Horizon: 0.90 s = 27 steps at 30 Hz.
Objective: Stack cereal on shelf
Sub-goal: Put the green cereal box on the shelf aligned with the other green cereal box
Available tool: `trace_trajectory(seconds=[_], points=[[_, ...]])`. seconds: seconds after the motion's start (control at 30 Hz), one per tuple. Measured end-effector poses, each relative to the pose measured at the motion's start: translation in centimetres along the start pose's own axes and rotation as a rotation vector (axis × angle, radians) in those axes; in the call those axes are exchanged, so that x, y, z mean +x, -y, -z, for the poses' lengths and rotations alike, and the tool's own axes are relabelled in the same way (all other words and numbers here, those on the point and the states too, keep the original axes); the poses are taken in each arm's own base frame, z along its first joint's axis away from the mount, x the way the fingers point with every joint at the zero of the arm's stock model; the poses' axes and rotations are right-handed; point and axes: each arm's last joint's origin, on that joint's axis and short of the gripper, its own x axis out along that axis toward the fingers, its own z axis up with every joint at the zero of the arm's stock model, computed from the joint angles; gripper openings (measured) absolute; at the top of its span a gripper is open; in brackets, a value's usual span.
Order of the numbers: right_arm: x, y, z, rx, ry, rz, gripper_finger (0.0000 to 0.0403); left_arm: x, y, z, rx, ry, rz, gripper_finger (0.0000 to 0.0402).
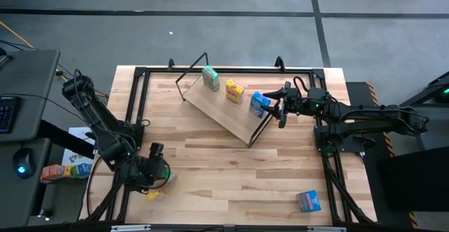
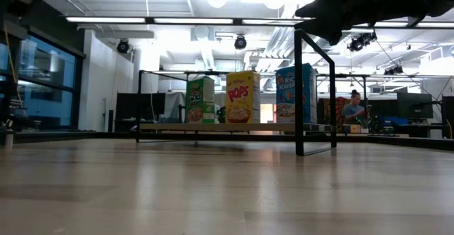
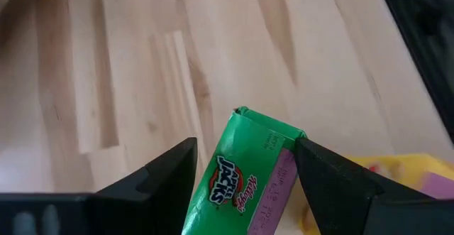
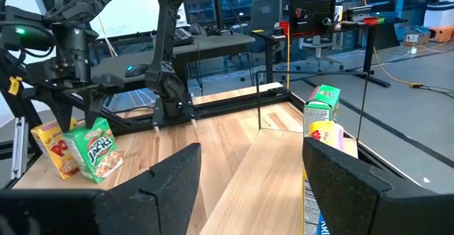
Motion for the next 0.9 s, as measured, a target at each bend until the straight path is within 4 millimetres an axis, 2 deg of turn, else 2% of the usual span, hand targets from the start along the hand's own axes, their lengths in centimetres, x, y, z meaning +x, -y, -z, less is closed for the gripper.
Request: trace_trajectory(seconds=[0.9], points=[[0.0,0.0,0.0,0.000,-0.001,0.001,0.0240,-0.9,-0.6,-0.3,0.052,0.019,0.095,0.0227]])
